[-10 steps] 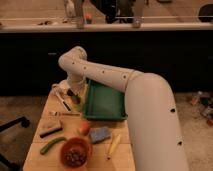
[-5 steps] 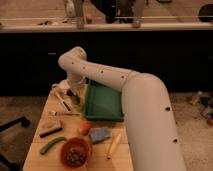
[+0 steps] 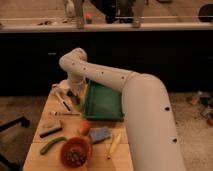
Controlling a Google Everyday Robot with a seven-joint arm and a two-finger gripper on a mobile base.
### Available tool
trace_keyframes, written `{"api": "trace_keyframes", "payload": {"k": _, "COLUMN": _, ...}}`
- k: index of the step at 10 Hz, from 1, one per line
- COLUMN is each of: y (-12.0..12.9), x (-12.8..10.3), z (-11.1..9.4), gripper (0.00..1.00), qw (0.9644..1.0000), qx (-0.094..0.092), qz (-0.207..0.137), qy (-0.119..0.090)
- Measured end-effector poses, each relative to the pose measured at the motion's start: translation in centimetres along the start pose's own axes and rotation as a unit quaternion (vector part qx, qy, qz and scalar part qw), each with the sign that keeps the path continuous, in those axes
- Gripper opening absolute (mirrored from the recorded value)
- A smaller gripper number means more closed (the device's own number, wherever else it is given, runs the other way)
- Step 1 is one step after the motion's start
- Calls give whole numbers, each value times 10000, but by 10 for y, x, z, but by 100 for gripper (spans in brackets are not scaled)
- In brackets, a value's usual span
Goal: Stack cups on top of each other
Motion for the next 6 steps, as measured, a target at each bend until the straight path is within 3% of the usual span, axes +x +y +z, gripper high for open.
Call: {"api": "trace_keyframes", "payload": {"k": 6, "y": 2, "x": 0, "z": 5, "gripper": 20, "qw": 9999, "qx": -41, "qz": -144, "qy": 82}}
